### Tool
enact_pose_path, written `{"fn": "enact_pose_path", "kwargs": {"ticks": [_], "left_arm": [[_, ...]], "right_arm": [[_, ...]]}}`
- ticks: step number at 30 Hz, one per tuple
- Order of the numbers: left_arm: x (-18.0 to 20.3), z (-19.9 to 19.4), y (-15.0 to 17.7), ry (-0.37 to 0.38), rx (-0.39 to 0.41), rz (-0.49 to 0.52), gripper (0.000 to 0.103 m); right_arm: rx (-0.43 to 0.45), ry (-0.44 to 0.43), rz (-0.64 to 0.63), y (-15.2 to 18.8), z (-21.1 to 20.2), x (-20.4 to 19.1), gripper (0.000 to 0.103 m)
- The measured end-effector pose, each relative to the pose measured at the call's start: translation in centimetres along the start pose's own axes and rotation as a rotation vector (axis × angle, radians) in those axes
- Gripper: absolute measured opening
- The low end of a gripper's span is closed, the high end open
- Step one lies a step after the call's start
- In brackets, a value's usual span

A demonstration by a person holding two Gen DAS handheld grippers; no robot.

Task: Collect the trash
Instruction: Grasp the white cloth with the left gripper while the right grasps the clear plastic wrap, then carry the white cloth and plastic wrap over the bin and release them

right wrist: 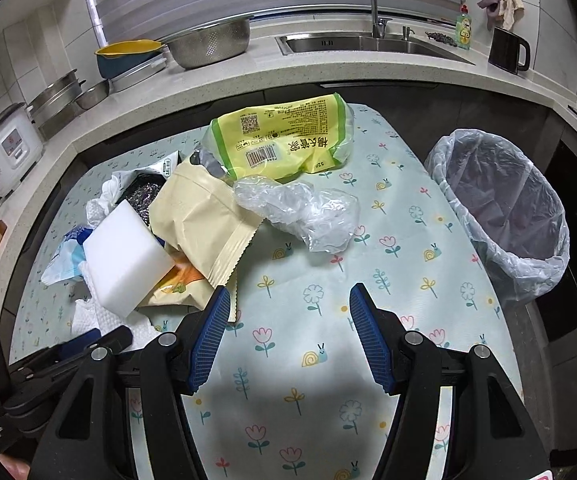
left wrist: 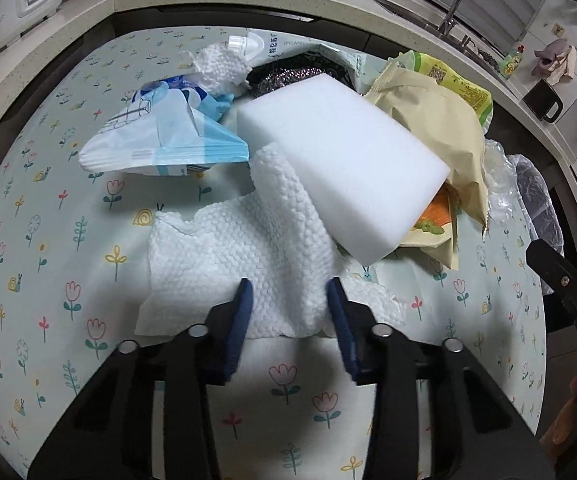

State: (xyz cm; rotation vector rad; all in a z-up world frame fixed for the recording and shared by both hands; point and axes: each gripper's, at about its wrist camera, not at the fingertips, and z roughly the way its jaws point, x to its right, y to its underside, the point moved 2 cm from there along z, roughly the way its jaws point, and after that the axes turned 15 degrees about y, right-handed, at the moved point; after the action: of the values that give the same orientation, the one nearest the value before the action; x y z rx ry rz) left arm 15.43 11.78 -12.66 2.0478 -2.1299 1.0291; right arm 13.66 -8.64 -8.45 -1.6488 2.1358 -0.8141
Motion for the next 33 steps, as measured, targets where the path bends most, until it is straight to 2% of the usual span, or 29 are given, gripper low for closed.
{"fn": "enact_pose_path", "kwargs": {"ticks": [2,5,12,18,23,27,28,31,32,33], "left_arm": [[-0.1,-0.1,0.1,0.015,-0.005,-0.006,0.009],[-0.1,-1.2,0.0,0.023,0.018,-0.005,0.006],[1.1,-5.7,-1.4,0.044,0.11,0.019,0.005],[3.0,-8.9,-4.1,0.065,0.206,0.05,0.005],[4.5,-8.7,-6.8,0.075,0.245,0.071,0.005],[5.2,-7.3,-7.9,0.072,0.239,0.08,0.005],[5.3,-6.9,-8.1,0.066,0.236,0.081,0.005],[5.5,-5.8,-8.3,0.058,0.226,0.082,0.005],[5.5,-5.6,-8.4,0.055,0.223,0.082,0.005],[5.6,-5.4,-8.4,0.055,0.222,0.083,0.005]], "right_arm": [[0.0,0.006,0.001,-0.1,0.2,0.1,0.06],[0.0,0.015,0.01,-0.5,0.6,0.6,0.06],[0.01,0.033,0.043,-2.4,2.2,1.8,0.06],[-0.011,0.029,0.067,-3.9,4.8,2.2,0.06],[-0.043,-0.006,0.079,-4.7,7.1,1.9,0.06],[-0.075,-0.038,0.08,-4.7,8.9,1.2,0.06],[-0.08,-0.044,0.08,-4.7,9.2,1.1,0.058],[-0.094,-0.077,0.088,-4.5,9.9,0.9,0.033],[-0.095,-0.084,0.094,-4.5,9.9,0.9,0.026],[-0.091,-0.094,0.1,-4.5,9.8,1.0,0.024]]}}
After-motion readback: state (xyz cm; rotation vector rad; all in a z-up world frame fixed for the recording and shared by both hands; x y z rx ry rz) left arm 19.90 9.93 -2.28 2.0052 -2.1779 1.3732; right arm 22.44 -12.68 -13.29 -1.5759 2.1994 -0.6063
